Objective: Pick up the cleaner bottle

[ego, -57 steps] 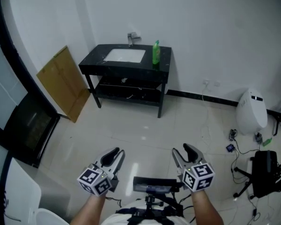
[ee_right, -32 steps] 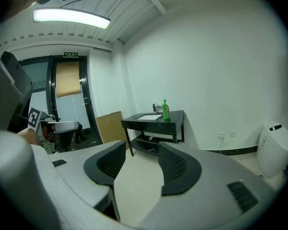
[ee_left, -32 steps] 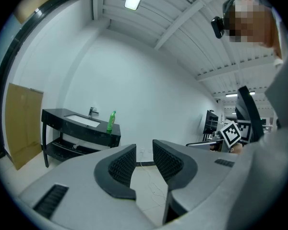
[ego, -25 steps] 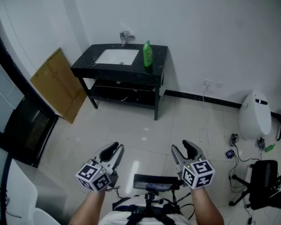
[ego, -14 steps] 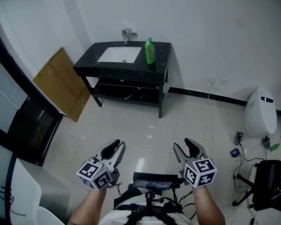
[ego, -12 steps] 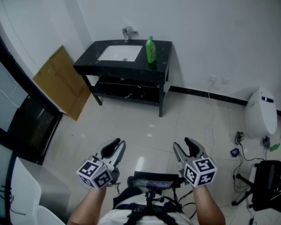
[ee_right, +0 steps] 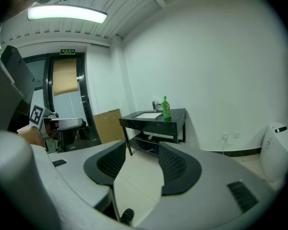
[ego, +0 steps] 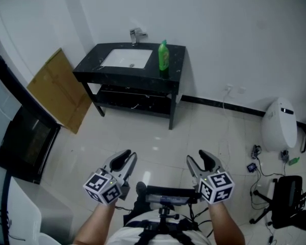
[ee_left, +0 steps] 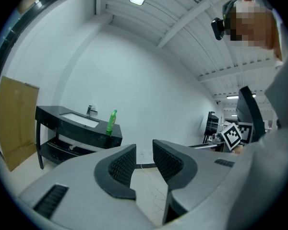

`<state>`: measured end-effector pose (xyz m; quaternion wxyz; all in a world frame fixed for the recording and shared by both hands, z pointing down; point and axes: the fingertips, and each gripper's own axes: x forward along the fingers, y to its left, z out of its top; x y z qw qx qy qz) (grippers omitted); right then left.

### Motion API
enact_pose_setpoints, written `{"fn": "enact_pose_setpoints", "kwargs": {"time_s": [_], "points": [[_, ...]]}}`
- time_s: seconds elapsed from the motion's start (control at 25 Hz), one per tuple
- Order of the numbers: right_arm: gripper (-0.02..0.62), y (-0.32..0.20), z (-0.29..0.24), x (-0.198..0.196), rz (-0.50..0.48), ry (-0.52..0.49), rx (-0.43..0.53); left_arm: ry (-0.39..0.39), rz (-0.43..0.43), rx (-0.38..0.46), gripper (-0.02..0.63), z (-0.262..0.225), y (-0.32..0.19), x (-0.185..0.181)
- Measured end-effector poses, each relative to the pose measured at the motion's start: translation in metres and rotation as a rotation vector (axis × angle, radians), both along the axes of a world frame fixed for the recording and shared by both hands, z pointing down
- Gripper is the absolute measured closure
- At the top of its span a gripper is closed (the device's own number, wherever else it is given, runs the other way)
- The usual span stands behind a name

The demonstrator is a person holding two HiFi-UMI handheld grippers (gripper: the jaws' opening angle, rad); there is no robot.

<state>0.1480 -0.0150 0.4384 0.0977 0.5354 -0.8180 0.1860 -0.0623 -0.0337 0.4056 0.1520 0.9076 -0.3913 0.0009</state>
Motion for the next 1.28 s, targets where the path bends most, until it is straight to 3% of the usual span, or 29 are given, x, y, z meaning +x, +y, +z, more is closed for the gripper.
{"fn": "enact_pose_setpoints", "kwargs": {"time_s": [0.52, 1.28], "points": [[0.385, -0.085, -0.008, -0.053, 0.073, 0.031, -0.025, 0.029, 0.065, -0.017, 0.509, 0.001, -0.102, -0.055], [0.385, -0.148, -0.01, -0.12, 0.161, 0.057, -0.039, 0.029, 0.182, -0.036, 0.509, 0.006, -0.18, -0.109]]}}
